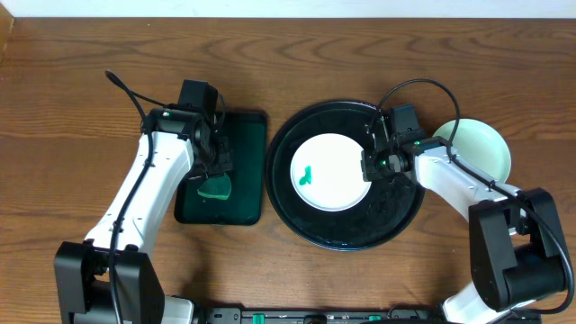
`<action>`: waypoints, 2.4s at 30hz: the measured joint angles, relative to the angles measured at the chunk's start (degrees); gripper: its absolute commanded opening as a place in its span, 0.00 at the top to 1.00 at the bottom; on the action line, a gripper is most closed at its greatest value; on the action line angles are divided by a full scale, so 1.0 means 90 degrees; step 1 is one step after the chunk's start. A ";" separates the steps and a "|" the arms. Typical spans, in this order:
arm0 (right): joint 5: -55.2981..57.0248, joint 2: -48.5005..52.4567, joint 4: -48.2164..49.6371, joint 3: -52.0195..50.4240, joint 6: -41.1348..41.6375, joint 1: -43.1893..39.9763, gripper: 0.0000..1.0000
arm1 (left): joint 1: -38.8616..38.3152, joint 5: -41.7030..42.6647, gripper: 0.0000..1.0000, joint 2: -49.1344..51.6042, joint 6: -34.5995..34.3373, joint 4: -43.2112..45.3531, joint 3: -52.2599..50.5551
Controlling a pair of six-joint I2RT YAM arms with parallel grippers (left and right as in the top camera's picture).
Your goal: Clean dirty plates on tray and stack at the side
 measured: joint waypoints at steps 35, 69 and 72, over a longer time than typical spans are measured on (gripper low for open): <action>0.0000 0.0000 0.0002 0.0000 -0.0002 0.0000 0.98 | 0.0000 -0.0002 0.93 0.0000 0.0000 0.0005 0.0000; -0.0304 0.0000 0.0044 0.0000 0.0272 -0.0007 0.99 | 0.0000 0.0000 0.93 0.0641 0.0000 0.0325 -0.0005; -0.0537 0.0000 -0.0119 0.0002 0.0454 -0.0010 0.80 | 0.0000 0.0000 0.93 0.0644 0.0002 0.0017 0.0092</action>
